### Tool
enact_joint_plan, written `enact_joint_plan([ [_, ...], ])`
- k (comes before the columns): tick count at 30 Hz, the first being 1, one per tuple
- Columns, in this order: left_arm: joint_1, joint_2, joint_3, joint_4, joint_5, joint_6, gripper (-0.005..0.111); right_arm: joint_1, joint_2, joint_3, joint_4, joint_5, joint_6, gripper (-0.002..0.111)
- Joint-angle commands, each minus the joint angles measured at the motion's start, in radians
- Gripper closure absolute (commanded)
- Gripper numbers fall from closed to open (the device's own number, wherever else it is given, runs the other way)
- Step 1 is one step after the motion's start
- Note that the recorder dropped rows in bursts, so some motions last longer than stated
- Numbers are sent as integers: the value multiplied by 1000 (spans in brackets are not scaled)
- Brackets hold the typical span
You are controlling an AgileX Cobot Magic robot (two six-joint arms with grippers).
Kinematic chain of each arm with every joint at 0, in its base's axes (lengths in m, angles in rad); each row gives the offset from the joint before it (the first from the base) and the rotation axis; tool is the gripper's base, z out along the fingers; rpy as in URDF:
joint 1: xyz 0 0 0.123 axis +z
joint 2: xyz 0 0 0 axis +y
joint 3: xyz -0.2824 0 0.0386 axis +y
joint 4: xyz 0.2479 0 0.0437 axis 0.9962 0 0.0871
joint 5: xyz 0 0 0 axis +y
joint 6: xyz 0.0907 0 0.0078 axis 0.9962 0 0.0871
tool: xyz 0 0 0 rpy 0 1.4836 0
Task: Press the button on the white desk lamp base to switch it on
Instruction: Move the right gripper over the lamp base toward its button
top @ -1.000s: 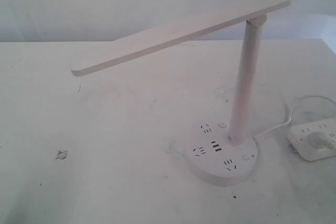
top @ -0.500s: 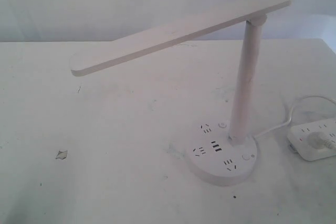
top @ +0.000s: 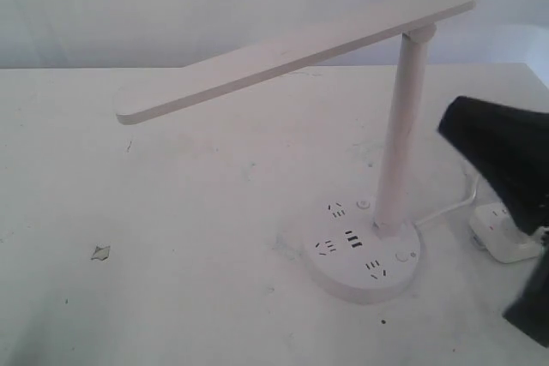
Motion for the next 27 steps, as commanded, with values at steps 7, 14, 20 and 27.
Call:
enact_joint_plan([
  [7,3,-5,4,-10,7,-2,107,143,397,-51,-145,61,161,108],
  [14,3,-5,4,-10,7,-2,107,440,605,-49,32,475,121,108],
  [20,3,-5,4,-10,7,-2,107,473,728,-49,203,731,91,108],
  [27,3,-5,4,-10,7,-2,107,471,751,-129,241,875,93,108],
])
